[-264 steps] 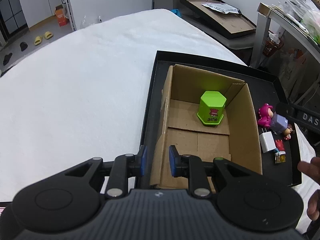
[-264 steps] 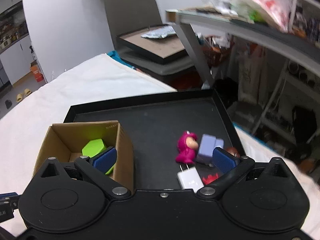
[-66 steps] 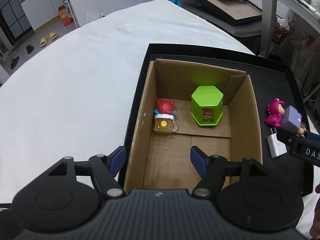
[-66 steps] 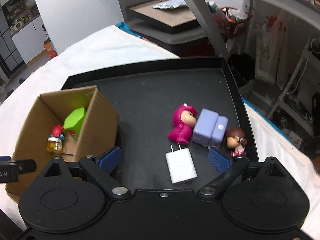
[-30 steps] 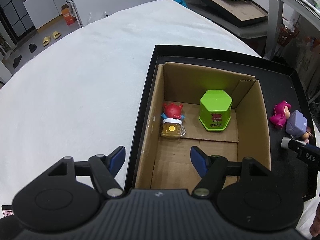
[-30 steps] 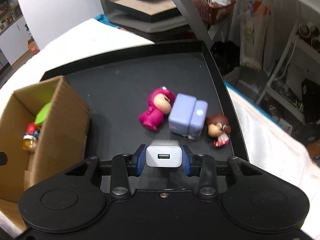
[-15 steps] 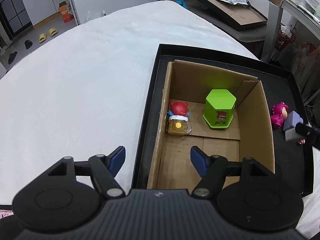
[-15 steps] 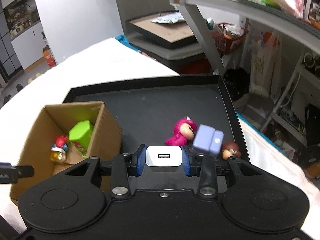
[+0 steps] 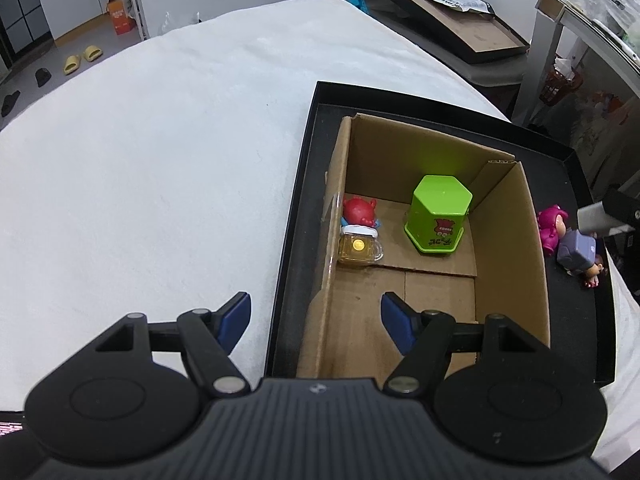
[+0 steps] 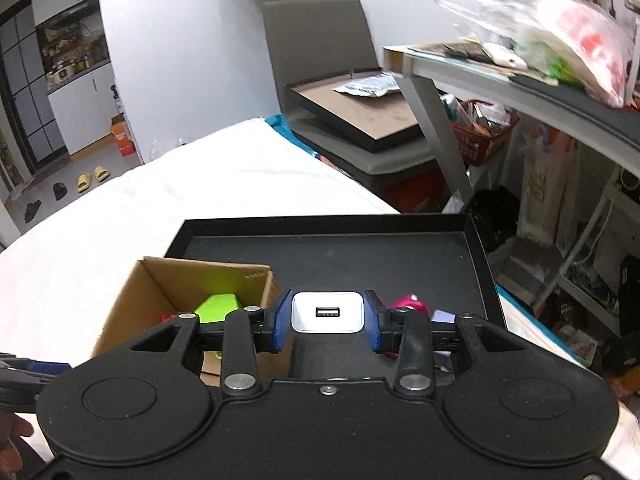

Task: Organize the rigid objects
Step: 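Carry the white charger over the box with the right tool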

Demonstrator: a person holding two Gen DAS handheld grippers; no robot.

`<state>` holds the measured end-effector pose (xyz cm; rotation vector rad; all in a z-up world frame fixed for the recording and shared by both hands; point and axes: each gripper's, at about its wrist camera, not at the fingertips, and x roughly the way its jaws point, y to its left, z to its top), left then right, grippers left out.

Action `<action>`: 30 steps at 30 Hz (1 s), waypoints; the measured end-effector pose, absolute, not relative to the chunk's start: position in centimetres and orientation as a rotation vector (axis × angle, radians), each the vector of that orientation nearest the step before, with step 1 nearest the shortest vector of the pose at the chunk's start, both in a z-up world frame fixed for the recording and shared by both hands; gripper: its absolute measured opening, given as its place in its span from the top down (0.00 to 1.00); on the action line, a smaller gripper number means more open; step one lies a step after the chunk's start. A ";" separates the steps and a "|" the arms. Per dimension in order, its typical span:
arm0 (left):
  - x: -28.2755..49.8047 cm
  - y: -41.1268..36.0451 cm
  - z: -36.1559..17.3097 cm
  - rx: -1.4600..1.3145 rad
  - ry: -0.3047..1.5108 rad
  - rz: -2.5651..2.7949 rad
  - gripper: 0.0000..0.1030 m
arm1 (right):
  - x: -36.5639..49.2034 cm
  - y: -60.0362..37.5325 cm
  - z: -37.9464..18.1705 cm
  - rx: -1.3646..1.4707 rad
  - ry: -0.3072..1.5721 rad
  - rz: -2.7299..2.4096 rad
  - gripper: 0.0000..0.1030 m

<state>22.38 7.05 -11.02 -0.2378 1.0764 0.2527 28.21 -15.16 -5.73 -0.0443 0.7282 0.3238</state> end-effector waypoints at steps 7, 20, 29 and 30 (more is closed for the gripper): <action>22.5 7.5 -11.7 -0.262 1.085 0.228 0.32 | 28.3 -13.7 -5.3 -0.008 0.715 0.402 0.65; 22.7 8.8 -12.3 -0.330 1.065 0.200 0.32 | 28.6 -9.6 -7.2 -0.042 0.769 0.508 0.65; 22.7 9.3 -13.1 -0.393 1.073 0.149 0.73 | 28.9 -7.0 -8.6 -0.073 0.819 0.530 0.65; 22.7 9.4 -13.3 -0.405 1.075 0.143 0.77 | 28.9 -6.6 -8.8 -0.081 0.824 0.533 0.65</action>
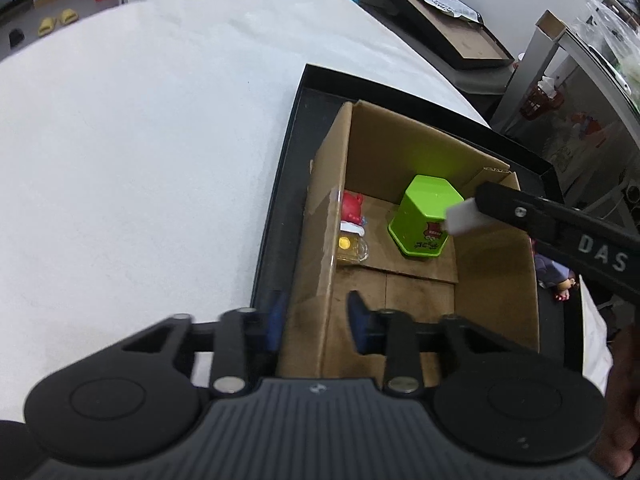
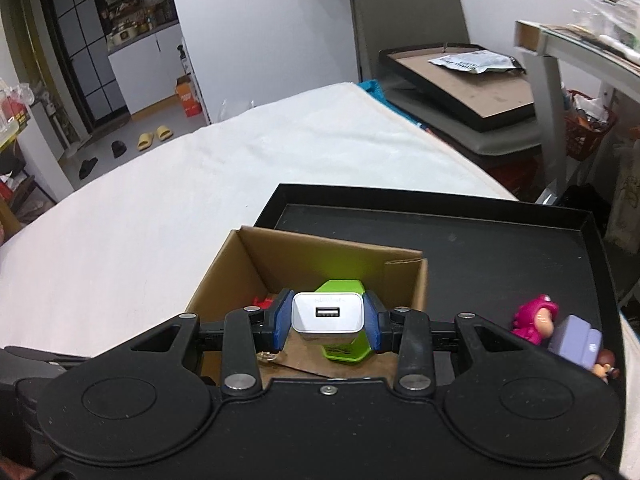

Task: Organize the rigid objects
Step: 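Carry the white charger over the box with the right tool, then lower the white charger into the box and open the right tool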

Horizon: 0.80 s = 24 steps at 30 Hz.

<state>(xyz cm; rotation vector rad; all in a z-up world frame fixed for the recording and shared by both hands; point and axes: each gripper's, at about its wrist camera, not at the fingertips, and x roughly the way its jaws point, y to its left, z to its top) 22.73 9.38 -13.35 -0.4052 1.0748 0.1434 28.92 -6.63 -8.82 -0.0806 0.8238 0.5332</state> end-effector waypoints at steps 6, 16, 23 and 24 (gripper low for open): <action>22.9 9.9 -13.8 -0.421 1.075 0.139 0.82 | 29.0 -5.0 -9.6 -0.109 0.833 0.543 0.65; 22.8 9.9 -13.8 -0.434 1.085 0.132 0.82 | 28.6 -3.6 -9.3 -0.107 0.786 0.577 0.65; 23.2 9.8 -13.7 -0.431 1.115 0.125 0.82 | 29.1 -3.4 -8.7 -0.089 0.744 0.547 0.52; 23.2 9.8 -13.6 -0.424 1.119 0.131 0.82 | 29.0 -3.6 -8.6 -0.090 0.745 0.543 0.52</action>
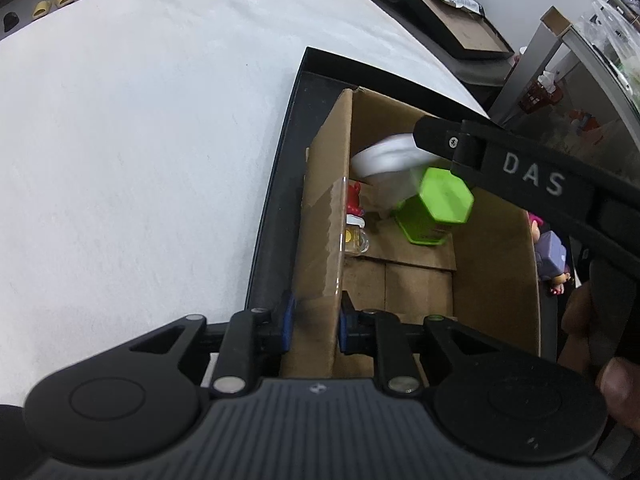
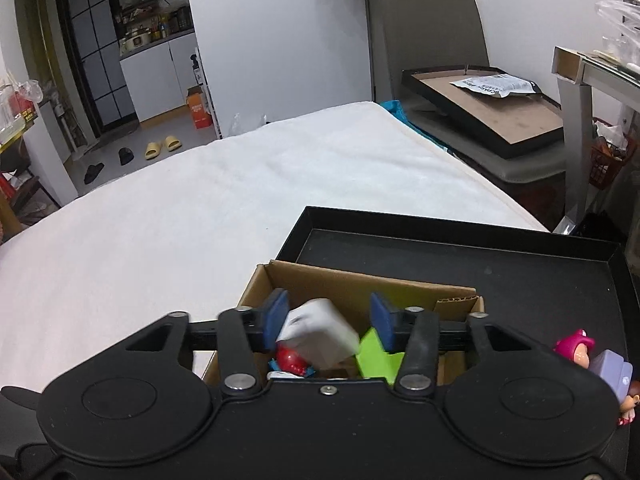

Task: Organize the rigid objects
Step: 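Lower the white charger into the box and open the right tool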

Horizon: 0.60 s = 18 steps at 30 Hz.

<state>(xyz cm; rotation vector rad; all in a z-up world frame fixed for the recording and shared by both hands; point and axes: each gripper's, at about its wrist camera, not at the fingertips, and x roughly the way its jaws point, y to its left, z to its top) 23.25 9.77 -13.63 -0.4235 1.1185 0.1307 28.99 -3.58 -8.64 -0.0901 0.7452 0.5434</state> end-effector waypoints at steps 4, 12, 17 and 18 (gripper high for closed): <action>23.4 9.5 -13.4 -0.394 1.126 0.134 0.78 | 29.0 -4.0 -8.5 -0.081 0.749 0.529 0.40; 23.3 9.4 -12.7 -0.359 1.127 0.184 0.66 | 28.8 -5.8 -7.6 -0.052 0.720 0.478 0.16; 23.0 9.1 -11.8 -0.335 1.108 0.212 0.59 | 28.7 -6.5 -7.6 -0.097 0.719 0.390 0.13; 22.9 9.0 -11.6 -0.333 1.105 0.216 0.59 | 28.7 -6.8 -7.5 -0.087 0.716 0.385 0.13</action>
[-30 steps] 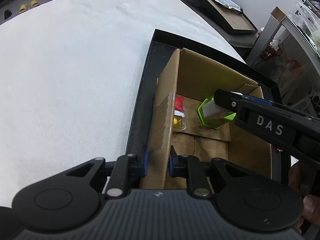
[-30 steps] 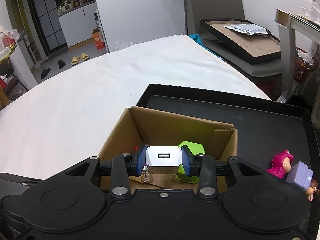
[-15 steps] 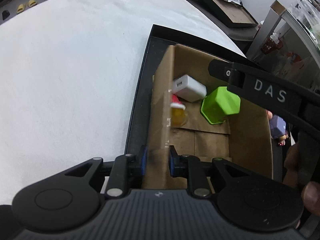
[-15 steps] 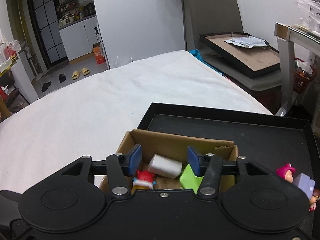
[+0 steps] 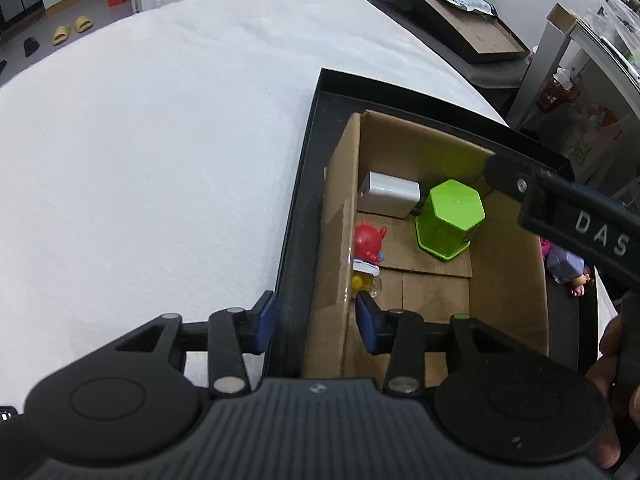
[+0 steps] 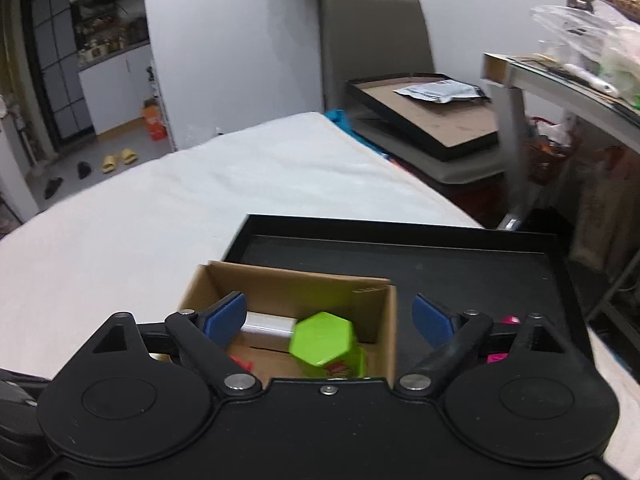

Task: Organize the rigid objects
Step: 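Lower the white charger into the box and open the right tool, then reach the right tool to the lavender block figure and grasp it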

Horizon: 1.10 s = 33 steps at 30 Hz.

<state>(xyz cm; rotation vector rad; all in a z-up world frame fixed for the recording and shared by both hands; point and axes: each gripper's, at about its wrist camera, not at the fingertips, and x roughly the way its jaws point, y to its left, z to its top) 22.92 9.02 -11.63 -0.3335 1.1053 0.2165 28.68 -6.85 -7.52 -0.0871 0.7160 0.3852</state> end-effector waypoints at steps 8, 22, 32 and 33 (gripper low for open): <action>22.8 8.5 -10.3 -0.290 1.081 0.276 0.50 | 29.2 -9.1 -7.8 -0.053 0.721 0.350 0.13; 24.0 5.4 -9.6 -0.174 1.086 0.311 0.36 | 30.8 -15.3 -10.2 0.003 0.790 0.088 0.13; 24.8 3.5 -9.7 -0.121 1.092 0.330 0.36 | 31.8 -19.2 -11.8 0.046 0.826 0.018 0.13; 24.9 3.3 -9.7 -0.116 1.093 0.332 0.36 | 31.9 -19.4 -12.1 0.044 0.829 0.019 0.13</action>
